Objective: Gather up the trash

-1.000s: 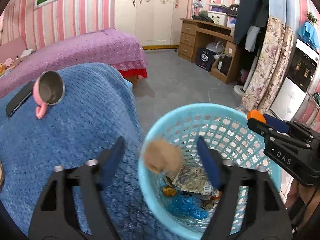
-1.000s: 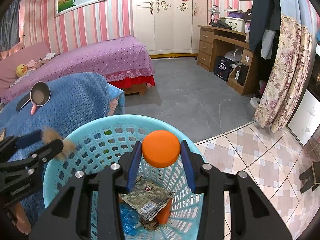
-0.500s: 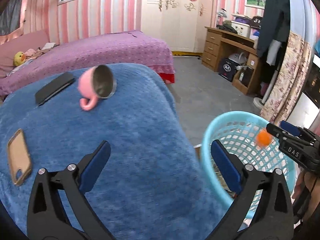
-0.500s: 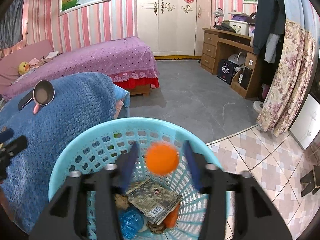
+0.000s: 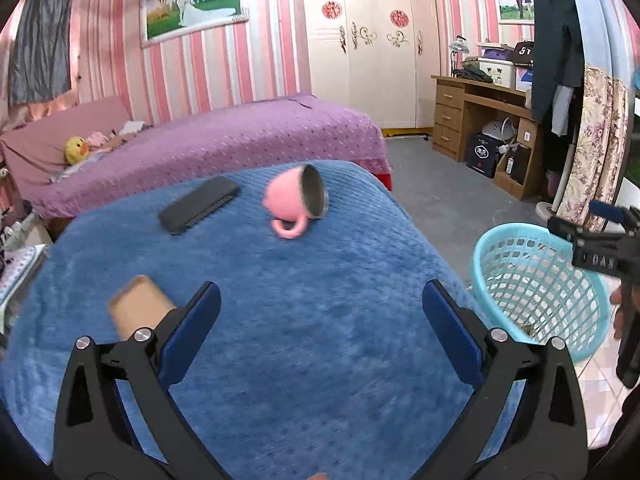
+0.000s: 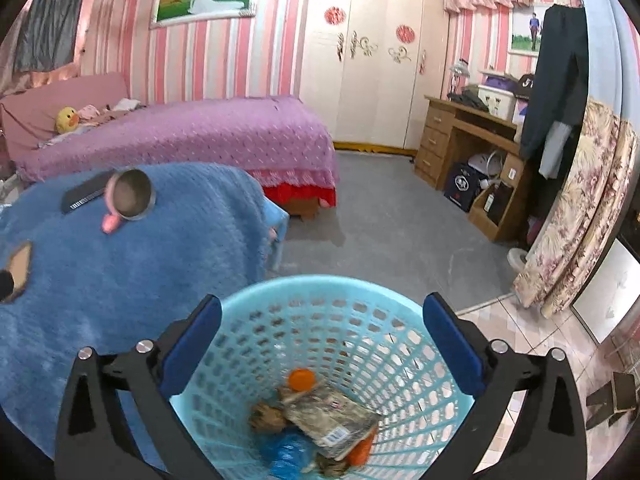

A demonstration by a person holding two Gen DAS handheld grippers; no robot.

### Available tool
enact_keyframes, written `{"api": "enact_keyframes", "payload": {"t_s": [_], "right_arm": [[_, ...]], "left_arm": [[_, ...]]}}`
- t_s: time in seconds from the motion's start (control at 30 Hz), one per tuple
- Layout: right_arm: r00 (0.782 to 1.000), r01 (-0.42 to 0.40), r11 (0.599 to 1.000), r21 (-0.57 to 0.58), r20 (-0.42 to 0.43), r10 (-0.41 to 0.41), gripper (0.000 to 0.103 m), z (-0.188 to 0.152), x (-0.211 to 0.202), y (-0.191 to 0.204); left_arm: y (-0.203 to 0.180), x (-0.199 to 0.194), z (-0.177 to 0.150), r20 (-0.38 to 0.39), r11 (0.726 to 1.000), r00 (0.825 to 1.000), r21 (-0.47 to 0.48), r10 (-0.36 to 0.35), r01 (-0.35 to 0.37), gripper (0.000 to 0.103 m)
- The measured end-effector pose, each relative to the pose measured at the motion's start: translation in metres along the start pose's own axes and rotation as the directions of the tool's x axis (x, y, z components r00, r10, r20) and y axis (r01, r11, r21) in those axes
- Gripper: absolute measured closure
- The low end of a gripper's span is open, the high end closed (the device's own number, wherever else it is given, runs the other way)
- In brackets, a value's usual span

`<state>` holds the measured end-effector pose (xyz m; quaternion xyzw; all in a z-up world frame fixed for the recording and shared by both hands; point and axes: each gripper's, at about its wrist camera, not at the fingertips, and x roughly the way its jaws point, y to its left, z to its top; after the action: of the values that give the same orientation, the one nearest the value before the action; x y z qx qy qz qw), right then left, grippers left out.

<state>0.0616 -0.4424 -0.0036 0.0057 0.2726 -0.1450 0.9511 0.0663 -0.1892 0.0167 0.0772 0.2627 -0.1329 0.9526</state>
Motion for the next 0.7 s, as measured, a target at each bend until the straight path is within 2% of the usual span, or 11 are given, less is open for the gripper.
{"api": "enact_keyframes", "payload": {"t_s": [0.13,0.23,0.43,0.7], "right_arm": [[0.999,-0.048,0.999,0.014,0.013,0.048,0.005,0.001,-0.028,0.027],[0.995,-0.092,0.996,0.012,0.024,0.092,0.005,0.0,-0.051,0.051],[0.992,-0.116,0.993,0.028,0.052,0.114,0.005,-0.017,-0.092,0.094],[0.992,-0.085,0.994,-0.063,0.085,0.09,0.005,-0.048,-0.124,0.145]], "left_arm": [[0.026,-0.027,-0.007,0.022,1.0,1.0,-0.003,0.006,-0.006,0.005],[0.047,-0.043,-0.016,0.031,0.999,0.999,-0.039,0.017,-0.016,0.005],[0.08,-0.071,-0.035,0.061,0.997,0.996,-0.057,0.06,-0.056,0.005],[0.109,-0.075,-0.062,0.017,0.986,1.0,-0.164,0.017,-0.014,0.005]]}}
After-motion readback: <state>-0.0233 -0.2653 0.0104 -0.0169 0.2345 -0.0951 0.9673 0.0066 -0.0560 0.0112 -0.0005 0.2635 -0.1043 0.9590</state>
